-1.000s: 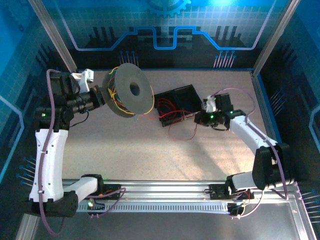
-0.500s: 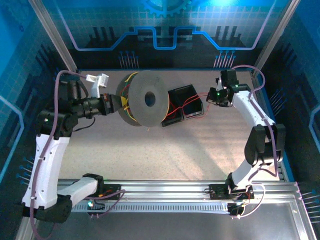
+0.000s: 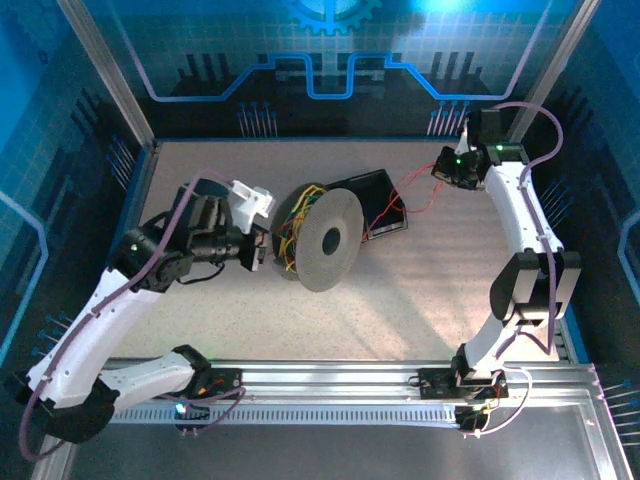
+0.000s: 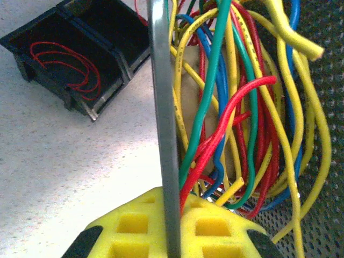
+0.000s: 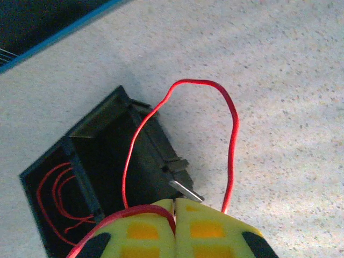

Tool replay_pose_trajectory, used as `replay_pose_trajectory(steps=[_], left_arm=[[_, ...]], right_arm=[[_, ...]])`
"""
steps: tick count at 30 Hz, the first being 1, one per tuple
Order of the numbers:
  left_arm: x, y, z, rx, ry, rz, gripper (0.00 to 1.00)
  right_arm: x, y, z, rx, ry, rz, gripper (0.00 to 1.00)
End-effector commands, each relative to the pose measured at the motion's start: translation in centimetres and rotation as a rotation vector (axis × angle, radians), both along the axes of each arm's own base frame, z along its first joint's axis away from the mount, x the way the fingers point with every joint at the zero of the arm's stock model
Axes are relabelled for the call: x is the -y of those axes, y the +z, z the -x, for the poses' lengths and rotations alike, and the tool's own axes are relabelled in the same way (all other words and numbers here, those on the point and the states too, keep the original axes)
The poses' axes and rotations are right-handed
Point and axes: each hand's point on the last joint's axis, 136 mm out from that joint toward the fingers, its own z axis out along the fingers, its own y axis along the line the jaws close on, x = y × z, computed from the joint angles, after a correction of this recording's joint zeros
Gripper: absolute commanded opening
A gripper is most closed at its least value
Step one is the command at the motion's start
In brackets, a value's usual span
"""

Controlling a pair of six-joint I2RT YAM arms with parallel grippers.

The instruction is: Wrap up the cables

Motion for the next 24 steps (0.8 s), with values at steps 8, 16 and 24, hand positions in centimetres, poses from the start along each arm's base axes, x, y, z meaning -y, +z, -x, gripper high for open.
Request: replay_pose_trajectory(steps=[8, 16, 24], left_arm=[[0.3, -6.5, -1.7, -0.028, 0.097, -0.352, 0.00], [0.3, -7.4, -4.5, -0.005, 0.191, -0.461, 0.00], [-1.0, -6.6, -7.0, 0.000, 0.309, -0.533, 0.00]], right_arm=[[-6.0, 13.4, -0.7, 0.350, 0.142, 0.045, 0.00], [-16.3, 20.5, 4.5, 0.460, 0.433, 0.016, 0.00], [-23.9, 23.5, 11.7, 0.524, 0.697, -0.040, 0.00]])
